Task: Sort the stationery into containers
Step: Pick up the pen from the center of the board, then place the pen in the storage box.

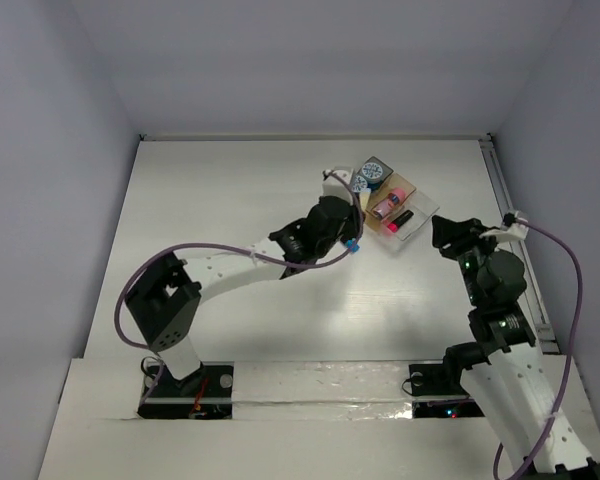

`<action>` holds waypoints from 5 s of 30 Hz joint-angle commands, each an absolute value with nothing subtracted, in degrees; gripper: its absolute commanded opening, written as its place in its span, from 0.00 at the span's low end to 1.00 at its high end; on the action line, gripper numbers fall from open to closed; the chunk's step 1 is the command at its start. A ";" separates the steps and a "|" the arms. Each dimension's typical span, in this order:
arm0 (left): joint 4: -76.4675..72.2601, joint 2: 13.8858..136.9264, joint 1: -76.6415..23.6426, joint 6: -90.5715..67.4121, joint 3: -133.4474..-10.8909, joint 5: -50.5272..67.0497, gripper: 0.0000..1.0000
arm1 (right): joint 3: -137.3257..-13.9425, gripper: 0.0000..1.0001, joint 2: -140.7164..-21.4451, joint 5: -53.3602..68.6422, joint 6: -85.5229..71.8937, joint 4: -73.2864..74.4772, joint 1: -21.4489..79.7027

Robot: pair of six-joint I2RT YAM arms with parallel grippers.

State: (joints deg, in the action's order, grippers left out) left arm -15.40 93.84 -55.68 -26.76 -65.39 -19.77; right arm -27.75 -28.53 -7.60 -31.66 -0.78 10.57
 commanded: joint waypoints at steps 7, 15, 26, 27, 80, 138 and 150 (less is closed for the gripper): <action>-20.13 112.21 -55.99 -15.83 -87.08 -0.09 0.01 | -26.46 0.08 -21.10 -14.85 -32.96 -0.44 10.46; -16.01 124.79 -54.94 -12.66 -104.49 10.46 0.01 | -26.54 0.10 -20.65 -14.68 -33.49 -0.18 10.46; -13.01 134.20 -52.56 -13.45 -114.69 11.07 0.02 | -26.37 0.15 -21.09 -12.66 -33.40 -0.70 10.46; -12.40 134.64 -52.04 -13.45 -115.13 11.16 0.02 | -26.45 0.15 -21.27 -12.66 -33.40 -0.70 10.46; -28.30 47.82 -47.02 -24.35 -26.28 -16.44 0.00 | -58.78 0.29 -90.33 -3.85 -16.80 4.83 31.11; -27.77 53.52 -47.02 -23.20 -25.31 -16.17 0.38 | -56.27 0.14 -78.77 -28.75 -25.74 3.70 28.93; -26.02 64.94 -47.02 -23.91 -30.05 -12.49 0.41 | -48.43 0.16 -78.22 -25.84 -36.74 -1.75 16.44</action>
